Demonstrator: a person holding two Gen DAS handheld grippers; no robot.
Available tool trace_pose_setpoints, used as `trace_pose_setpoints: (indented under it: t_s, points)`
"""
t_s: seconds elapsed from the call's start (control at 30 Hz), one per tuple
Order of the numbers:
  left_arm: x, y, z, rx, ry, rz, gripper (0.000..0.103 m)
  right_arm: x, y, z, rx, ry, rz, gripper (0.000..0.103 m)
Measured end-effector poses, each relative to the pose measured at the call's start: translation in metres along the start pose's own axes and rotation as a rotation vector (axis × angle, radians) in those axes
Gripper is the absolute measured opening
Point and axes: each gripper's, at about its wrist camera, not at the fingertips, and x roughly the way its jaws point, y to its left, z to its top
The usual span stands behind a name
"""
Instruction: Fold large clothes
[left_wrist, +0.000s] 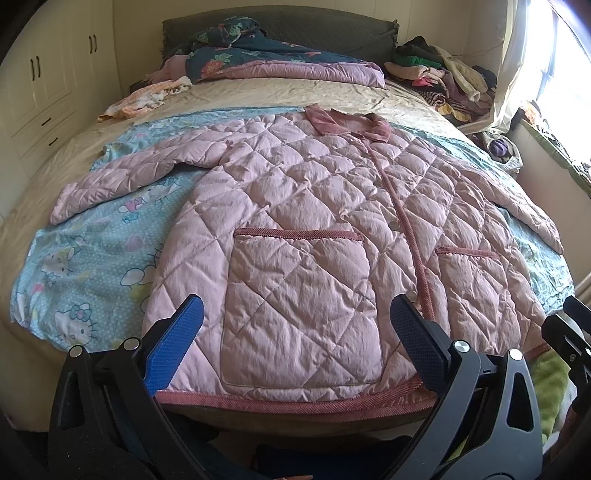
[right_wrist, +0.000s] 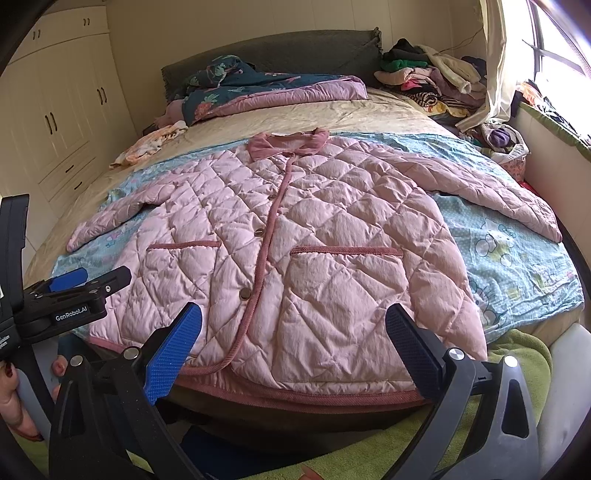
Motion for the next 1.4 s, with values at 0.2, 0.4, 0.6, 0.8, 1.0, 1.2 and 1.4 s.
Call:
trace_pose_setpoints:
  t_s: [0.2,0.4,0.6,0.8,1.0,1.2,1.4]
  points:
    - [0.001,0.001,0.001,-0.001,0.001,0.0,0.095,0.002,0.0,-0.001,0.004,0.005,0.005,0.099]
    - [0.003,0.001,-0.003,-0.004,0.004,0.0,0.095,0.006,-0.003,-0.001,0.008,0.012,0.01,0.099]
    - [0.009,0.006,-0.005,-0.009,0.011,0.002,0.095,0.015,-0.004,0.011,-0.001,0.024,0.021,0.099]
    - [0.019,0.007,0.008,-0.02,0.015,0.014,0.095,0.022,-0.004,0.034,-0.004,0.017,0.034,0.099]
    - [0.027,0.007,0.041,-0.013,0.017,0.018,0.095,0.033,-0.006,0.061,-0.001,0.029,0.061,0.099]
    - [0.034,0.006,0.072,-0.01,0.005,0.019,0.095,0.047,-0.011,0.09,0.014,0.033,0.073,0.099]
    - [0.04,0.005,0.105,-0.018,-0.014,0.005,0.095,0.057,-0.016,0.116,0.038,0.036,0.086,0.099]
